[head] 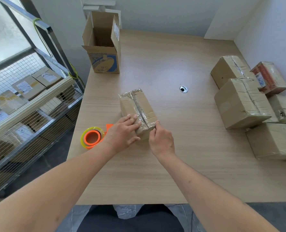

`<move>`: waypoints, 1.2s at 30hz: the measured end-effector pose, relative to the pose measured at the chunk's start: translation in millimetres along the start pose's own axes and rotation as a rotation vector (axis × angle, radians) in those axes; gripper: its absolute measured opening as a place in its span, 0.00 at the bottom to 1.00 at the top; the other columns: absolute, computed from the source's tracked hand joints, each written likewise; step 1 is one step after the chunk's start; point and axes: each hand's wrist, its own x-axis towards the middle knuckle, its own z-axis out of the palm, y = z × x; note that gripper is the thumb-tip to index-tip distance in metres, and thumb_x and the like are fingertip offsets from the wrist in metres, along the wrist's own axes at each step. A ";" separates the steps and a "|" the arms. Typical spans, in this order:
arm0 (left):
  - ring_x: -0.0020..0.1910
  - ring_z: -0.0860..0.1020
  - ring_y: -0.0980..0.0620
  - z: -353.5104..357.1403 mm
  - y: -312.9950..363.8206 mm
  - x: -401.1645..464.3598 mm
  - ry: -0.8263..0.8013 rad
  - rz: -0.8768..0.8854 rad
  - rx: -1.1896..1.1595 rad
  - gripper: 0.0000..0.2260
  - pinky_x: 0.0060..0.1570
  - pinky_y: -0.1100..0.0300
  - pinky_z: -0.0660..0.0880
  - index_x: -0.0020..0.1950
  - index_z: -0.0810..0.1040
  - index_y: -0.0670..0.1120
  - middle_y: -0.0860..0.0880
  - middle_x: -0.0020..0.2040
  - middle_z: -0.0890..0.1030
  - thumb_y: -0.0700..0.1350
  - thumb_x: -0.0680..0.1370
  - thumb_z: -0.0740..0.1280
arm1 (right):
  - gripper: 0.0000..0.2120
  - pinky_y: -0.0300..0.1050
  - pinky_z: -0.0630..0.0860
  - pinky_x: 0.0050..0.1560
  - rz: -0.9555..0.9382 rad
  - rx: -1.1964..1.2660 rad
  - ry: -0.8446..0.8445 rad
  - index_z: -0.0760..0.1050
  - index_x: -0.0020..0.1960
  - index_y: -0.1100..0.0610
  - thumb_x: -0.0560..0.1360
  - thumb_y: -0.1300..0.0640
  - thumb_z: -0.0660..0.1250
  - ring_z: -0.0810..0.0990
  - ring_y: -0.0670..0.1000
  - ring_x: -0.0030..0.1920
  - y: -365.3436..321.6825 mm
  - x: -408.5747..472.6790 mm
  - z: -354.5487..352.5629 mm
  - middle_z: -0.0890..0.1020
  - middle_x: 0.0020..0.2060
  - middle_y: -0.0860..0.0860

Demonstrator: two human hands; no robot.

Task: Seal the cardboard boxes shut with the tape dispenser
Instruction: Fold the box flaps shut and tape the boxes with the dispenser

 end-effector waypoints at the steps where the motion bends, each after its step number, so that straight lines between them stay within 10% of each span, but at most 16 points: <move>1: 0.65 0.78 0.37 0.1 3.5 1.6 0.002 0.009 0.016 0.29 0.67 0.45 0.72 0.64 0.82 0.43 0.40 0.67 0.79 0.53 0.67 0.82 | 0.22 0.54 0.75 0.50 0.012 0.003 -0.010 0.69 0.75 0.58 0.82 0.56 0.57 0.81 0.65 0.53 0.8 0.0 -2.8 0.84 0.52 0.61; 7: 0.58 0.81 0.37 4.3 11.0 7.9 0.029 -0.005 0.028 0.27 0.59 0.46 0.78 0.60 0.85 0.46 0.42 0.63 0.82 0.49 0.63 0.84 | 0.47 0.51 0.71 0.67 0.008 -0.003 -0.194 0.55 0.82 0.59 0.74 0.37 0.72 0.70 0.58 0.74 12.2 -2.1 -2.1 0.67 0.77 0.58; 12: 0.65 0.78 0.40 -0.2 0.3 4.9 -0.073 0.048 0.002 0.37 0.65 0.51 0.75 0.69 0.80 0.48 0.46 0.70 0.77 0.49 0.61 0.86 | 0.55 0.52 0.75 0.62 0.087 -0.003 -0.130 0.56 0.80 0.56 0.66 0.32 0.77 0.74 0.57 0.69 5.3 -2.0 -0.9 0.69 0.71 0.55; 20: 0.60 0.77 0.42 -16.4 3.2 25.3 -0.163 0.179 0.047 0.30 0.63 0.48 0.75 0.70 0.78 0.47 0.49 0.69 0.78 0.37 0.68 0.74 | 0.47 0.53 0.76 0.58 0.114 -0.162 -0.095 0.56 0.79 0.51 0.69 0.35 0.72 0.69 0.60 0.67 10.0 6.2 -9.0 0.61 0.73 0.56; 24: 0.71 0.72 0.39 -19.0 5.7 50.6 -0.197 0.072 0.014 0.25 0.69 0.44 0.70 0.72 0.77 0.49 0.44 0.75 0.71 0.39 0.75 0.70 | 0.23 0.50 0.77 0.49 0.006 -0.220 -0.040 0.72 0.67 0.43 0.74 0.54 0.71 0.71 0.58 0.62 19.5 12.6 -30.2 0.64 0.67 0.53; 28: 0.80 0.58 0.38 -10.7 -0.1 53.5 -0.239 -0.156 -0.011 0.21 0.77 0.44 0.57 0.76 0.70 0.59 0.41 0.81 0.59 0.48 0.83 0.62 | 0.25 0.46 0.71 0.41 0.000 -0.173 -0.013 0.78 0.62 0.44 0.74 0.68 0.63 0.71 0.54 0.50 38.3 20.1 -38.2 0.67 0.52 0.50; 36: 0.64 0.67 0.40 -19.9 11.7 35.9 -0.247 -0.256 0.144 0.22 0.63 0.46 0.63 0.76 0.63 0.69 0.45 0.69 0.66 0.59 0.82 0.60 | 0.21 0.53 0.76 0.55 0.008 -0.119 -0.078 0.69 0.74 0.45 0.82 0.46 0.59 0.73 0.59 0.58 28.1 27.0 -28.9 0.64 0.68 0.51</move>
